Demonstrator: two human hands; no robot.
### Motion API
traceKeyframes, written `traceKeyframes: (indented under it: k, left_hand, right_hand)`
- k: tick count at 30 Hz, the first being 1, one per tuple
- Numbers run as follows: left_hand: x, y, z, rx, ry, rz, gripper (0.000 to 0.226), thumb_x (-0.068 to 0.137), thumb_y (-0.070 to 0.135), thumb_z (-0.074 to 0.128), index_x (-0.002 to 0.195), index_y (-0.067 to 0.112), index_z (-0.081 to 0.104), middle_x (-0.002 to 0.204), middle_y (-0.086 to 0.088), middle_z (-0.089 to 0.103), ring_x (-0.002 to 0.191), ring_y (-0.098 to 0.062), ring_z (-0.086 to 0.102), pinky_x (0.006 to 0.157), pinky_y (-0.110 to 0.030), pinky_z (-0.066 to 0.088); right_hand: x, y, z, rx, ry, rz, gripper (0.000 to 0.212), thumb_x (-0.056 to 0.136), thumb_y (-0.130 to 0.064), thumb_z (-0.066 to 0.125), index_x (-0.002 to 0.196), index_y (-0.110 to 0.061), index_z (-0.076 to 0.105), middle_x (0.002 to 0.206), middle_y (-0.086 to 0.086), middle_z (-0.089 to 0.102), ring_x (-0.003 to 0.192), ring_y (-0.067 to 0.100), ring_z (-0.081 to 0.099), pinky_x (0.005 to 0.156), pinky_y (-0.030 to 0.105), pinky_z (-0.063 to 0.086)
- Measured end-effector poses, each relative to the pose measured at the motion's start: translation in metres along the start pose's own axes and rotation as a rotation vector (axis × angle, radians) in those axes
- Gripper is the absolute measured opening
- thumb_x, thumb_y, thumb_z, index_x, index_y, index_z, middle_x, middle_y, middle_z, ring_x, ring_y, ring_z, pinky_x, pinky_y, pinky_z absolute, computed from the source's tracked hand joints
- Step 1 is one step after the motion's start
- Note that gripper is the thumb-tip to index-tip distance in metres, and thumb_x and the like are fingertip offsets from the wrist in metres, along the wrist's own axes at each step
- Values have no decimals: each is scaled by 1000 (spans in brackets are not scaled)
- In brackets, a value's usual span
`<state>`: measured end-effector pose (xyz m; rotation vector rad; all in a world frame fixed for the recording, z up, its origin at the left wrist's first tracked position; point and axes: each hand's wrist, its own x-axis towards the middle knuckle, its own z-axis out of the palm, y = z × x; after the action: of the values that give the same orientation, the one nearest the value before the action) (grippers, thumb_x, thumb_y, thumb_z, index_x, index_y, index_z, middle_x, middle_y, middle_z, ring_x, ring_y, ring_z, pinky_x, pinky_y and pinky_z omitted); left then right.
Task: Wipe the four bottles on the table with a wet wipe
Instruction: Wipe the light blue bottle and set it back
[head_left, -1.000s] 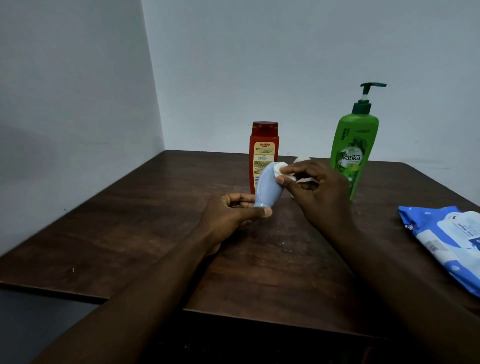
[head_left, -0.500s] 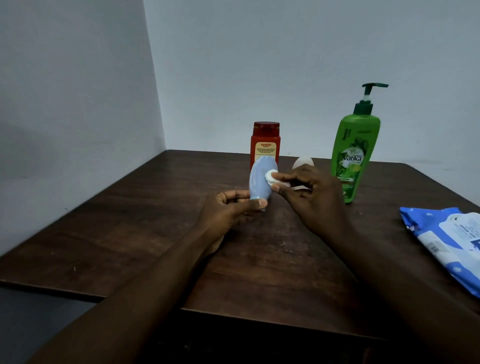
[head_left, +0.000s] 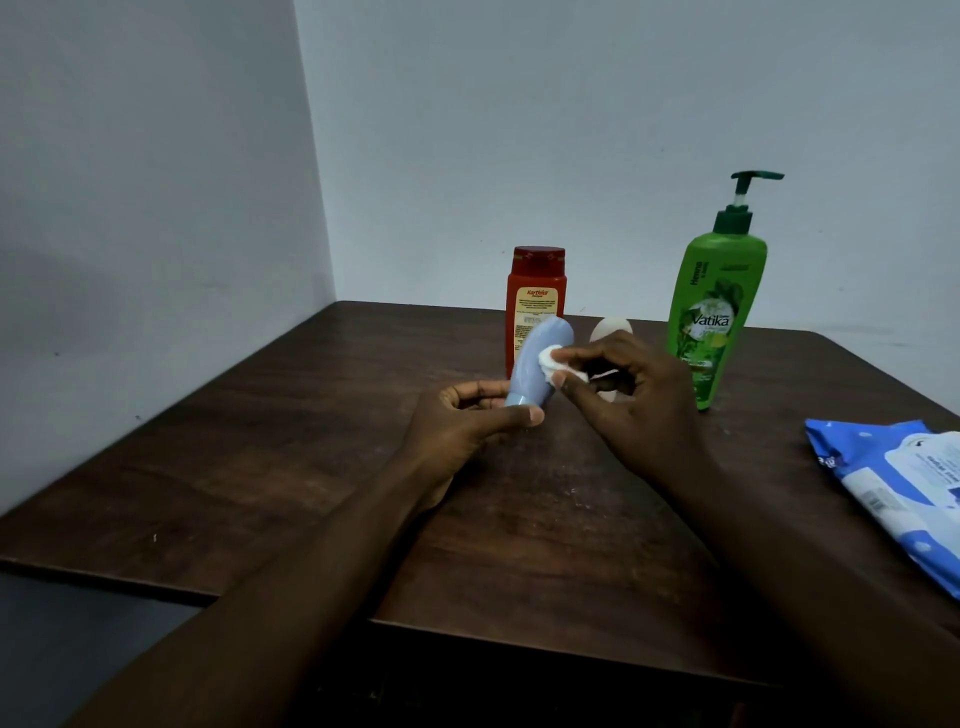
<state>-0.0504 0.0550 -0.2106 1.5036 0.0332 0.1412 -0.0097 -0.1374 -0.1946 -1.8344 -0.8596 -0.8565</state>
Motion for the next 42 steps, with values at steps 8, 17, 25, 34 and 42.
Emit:
traceKeyframes:
  k: [8,17,25,34,42]
  left_hand:
    - [0,-1,2,114,-5,21,45,61,18,92,102,15,75,96,-4,75,87,-15,72,73,-24,58]
    - [-1,-3,2,174,56,98,37,65,16,91,98,19,75,91,4,74,80,-5,71,69,-18,57]
    - [1,-8,0,182,144,175,41,65,16,90,103,12,75,97,1,77,90,-10,72,74,-20,59]
    - [-2,-5,3,254,129,189,42,66,16,91,104,21,74,99,9,73,87,0,68,69,-13,56]
    - [-6,-5,4,356,147,314,43,64,22,92,101,31,72,101,13,71,89,6,66,74,-20,59]
  right_hand:
    - [9,6,-7,-73,165,92,30,89,-19,76,119,-14,73,99,-1,71,85,11,65,70,21,55]
    - [4,-2,7,-241,-24,-26,30,93,-18,71,122,-13,72,95,3,62,81,9,56,67,13,42]
    - [-10,-21,19,-309,-251,-144,29,92,-19,71,120,-11,73,107,3,62,97,10,56,86,18,44]
    - [-2,-18,13,-350,-129,-100,29,89,-15,74,117,-9,74,97,3,63,88,11,56,74,21,45]
    - [12,8,-8,-284,91,218,22,93,-27,70,109,-14,78,96,8,74,80,13,64,72,11,48]
